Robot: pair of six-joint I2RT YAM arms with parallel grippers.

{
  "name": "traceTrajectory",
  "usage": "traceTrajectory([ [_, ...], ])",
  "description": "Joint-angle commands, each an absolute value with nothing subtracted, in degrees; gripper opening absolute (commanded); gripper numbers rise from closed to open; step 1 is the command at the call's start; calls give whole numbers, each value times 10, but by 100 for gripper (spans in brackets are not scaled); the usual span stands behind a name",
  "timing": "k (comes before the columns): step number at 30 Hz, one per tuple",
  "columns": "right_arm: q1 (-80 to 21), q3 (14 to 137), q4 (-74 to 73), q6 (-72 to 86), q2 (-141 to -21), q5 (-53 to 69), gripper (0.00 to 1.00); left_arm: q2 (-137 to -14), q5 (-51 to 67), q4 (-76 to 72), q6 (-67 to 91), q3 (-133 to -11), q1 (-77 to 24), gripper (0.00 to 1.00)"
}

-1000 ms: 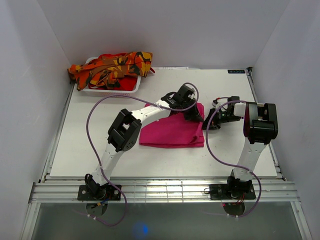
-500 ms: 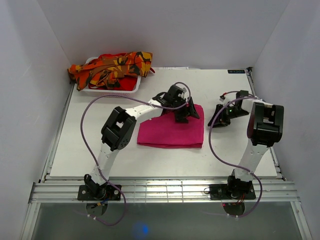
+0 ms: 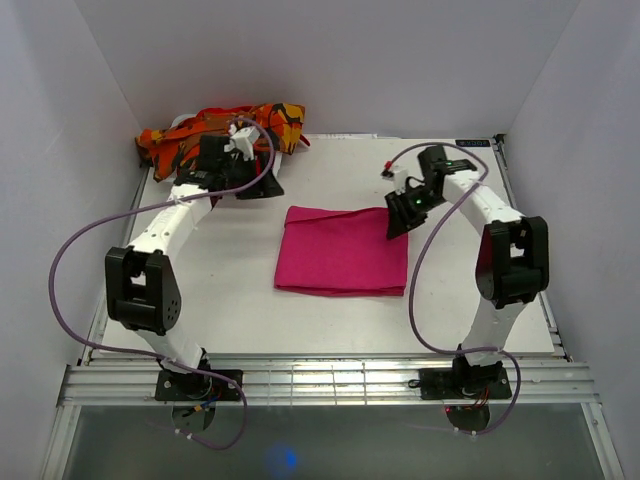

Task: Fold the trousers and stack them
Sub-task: Fold the trousers

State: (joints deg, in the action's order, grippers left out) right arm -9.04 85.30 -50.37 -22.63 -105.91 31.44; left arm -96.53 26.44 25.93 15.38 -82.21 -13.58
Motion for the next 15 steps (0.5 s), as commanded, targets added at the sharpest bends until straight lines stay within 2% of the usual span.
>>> traceTrajectory([
  [1, -152, 826, -536, -258, -1063, 265, 36, -935, 311, 316, 42, -746, -102, 68],
  [4, -164, 801, -523, -272, -1096, 241, 34, -893, 326, 292, -15, -674, -100, 66],
  [8, -159, 775, -458, -350, -1136, 115, 30, -846, 341, 261, -79, -591, -100, 61],
  [12, -136, 843, -425, -403, -1183, 75, 28, -829, 370, 215, -101, -513, -107, 58],
  [15, -140, 925, -431, -430, -1198, 84, 30, -872, 374, 179, -70, -492, -120, 53],
])
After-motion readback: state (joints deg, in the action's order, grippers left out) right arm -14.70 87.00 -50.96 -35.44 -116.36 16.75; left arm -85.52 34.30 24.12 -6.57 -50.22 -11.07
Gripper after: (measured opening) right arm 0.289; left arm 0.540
